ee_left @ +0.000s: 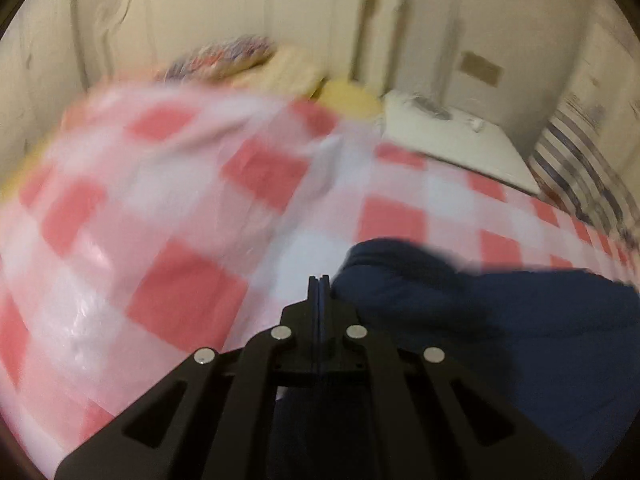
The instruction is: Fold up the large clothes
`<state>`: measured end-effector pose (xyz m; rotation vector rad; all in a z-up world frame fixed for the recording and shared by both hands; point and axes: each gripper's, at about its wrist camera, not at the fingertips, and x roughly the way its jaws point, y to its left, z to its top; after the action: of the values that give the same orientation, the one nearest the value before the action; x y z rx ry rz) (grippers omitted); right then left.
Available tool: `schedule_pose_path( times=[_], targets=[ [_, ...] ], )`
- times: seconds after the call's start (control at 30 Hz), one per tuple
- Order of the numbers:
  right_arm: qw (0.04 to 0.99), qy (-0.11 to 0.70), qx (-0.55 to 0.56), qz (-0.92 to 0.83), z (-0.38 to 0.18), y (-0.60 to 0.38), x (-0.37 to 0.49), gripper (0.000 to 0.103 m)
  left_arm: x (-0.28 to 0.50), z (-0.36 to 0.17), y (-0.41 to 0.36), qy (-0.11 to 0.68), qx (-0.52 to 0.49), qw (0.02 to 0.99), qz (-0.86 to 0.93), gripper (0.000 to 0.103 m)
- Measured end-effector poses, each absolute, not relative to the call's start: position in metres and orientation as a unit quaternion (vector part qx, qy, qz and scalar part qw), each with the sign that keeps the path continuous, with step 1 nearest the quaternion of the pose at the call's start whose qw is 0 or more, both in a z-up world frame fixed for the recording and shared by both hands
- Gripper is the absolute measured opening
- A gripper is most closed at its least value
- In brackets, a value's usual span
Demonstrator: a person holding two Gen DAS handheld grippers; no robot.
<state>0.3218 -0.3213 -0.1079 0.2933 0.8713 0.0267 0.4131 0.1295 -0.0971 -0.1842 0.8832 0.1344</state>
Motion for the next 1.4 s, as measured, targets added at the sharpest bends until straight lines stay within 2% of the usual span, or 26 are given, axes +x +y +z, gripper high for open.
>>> schedule_pose_path(
  times=[0.13,0.2,0.27,0.3,0.37,0.4,0.43,0.47,0.5,0.57,0.7,0.9,0.93,0.97,1.0,1.03,1.07,1.13,1.2,1.3,1.4],
  targets=[
    [0.891,0.42,0.17,0.008,-0.118,-0.331,0.319,0.022,0.41,-0.099,0.141,0.425,-0.109,0.895,0.075,0.0],
    [0.888,0.42,0.187,0.012,-0.121,-0.336,0.318,0.022,0.411,-0.1,0.141,0.424,-0.109,0.896,0.073,0.004],
    [0.884,0.418,0.21,0.021,-0.123,-0.342,0.317,0.023,0.406,-0.097,0.143,0.415,-0.117,0.9,0.06,0.028],
    [0.882,0.418,0.217,0.026,-0.124,-0.344,0.316,0.024,0.403,-0.094,0.146,0.408,-0.127,0.903,0.052,0.034],
    [0.871,0.423,0.245,0.04,-0.123,-0.351,0.312,0.028,0.386,-0.08,0.16,0.388,-0.166,0.906,0.028,0.053],
    [0.863,0.426,0.267,0.051,-0.121,-0.358,0.306,0.037,0.376,-0.071,0.167,0.379,-0.184,0.907,0.01,0.06],
    [0.857,0.424,0.287,0.063,-0.116,-0.361,0.299,0.056,0.357,-0.059,0.175,0.368,-0.199,0.908,-0.025,0.073],
    [0.852,0.418,0.306,0.077,-0.11,-0.366,0.289,0.07,0.341,-0.051,0.178,0.364,-0.196,0.909,-0.058,0.08],
    [0.852,0.402,0.321,0.096,-0.099,-0.373,0.271,0.098,0.33,-0.047,0.18,0.36,-0.189,0.911,-0.072,0.083],
    [0.866,0.377,0.302,0.128,-0.077,-0.375,0.235,0.099,0.29,-0.04,0.185,0.357,-0.15,0.917,-0.093,0.092],
    [0.891,0.372,0.215,0.146,-0.055,-0.359,0.16,0.099,0.221,-0.063,0.189,0.394,-0.098,0.907,-0.109,0.093],
    [0.876,0.422,0.192,0.135,-0.098,-0.334,0.101,0.099,0.17,-0.113,0.192,0.425,-0.146,0.884,-0.127,0.093],
    [0.871,0.426,0.204,0.135,-0.107,-0.331,0.098,0.099,0.169,-0.115,0.189,0.421,-0.158,0.883,-0.133,0.091],
    [0.865,0.43,0.219,0.137,-0.117,-0.33,0.097,0.098,0.169,-0.117,0.188,0.418,-0.162,0.883,-0.141,0.084],
    [0.872,0.417,0.218,0.132,-0.121,-0.326,0.093,0.094,0.169,-0.116,0.181,0.413,-0.157,0.887,-0.136,0.081],
    [0.88,0.405,0.208,0.134,-0.121,-0.323,0.09,0.075,0.169,-0.115,0.175,0.41,-0.147,0.89,-0.131,0.069],
    [0.885,0.398,0.203,0.132,-0.122,-0.318,0.088,0.073,0.167,-0.114,0.169,0.41,-0.134,0.893,-0.13,0.06],
    [0.896,0.375,0.204,0.123,-0.117,-0.313,0.079,0.061,0.16,-0.109,0.162,0.403,-0.109,0.901,-0.117,0.046],
    [0.913,0.351,0.179,0.108,-0.105,-0.308,0.063,0.038,0.15,-0.105,0.162,0.398,-0.104,0.904,-0.118,0.039],
    [0.921,0.337,0.165,0.101,-0.094,-0.305,0.047,0.032,0.134,-0.1,0.164,0.395,-0.094,0.905,-0.124,0.037],
    [0.926,0.338,0.14,0.097,-0.087,-0.298,0.021,0.031,0.102,-0.097,0.157,0.396,-0.067,0.907,-0.127,0.037]
  ],
)
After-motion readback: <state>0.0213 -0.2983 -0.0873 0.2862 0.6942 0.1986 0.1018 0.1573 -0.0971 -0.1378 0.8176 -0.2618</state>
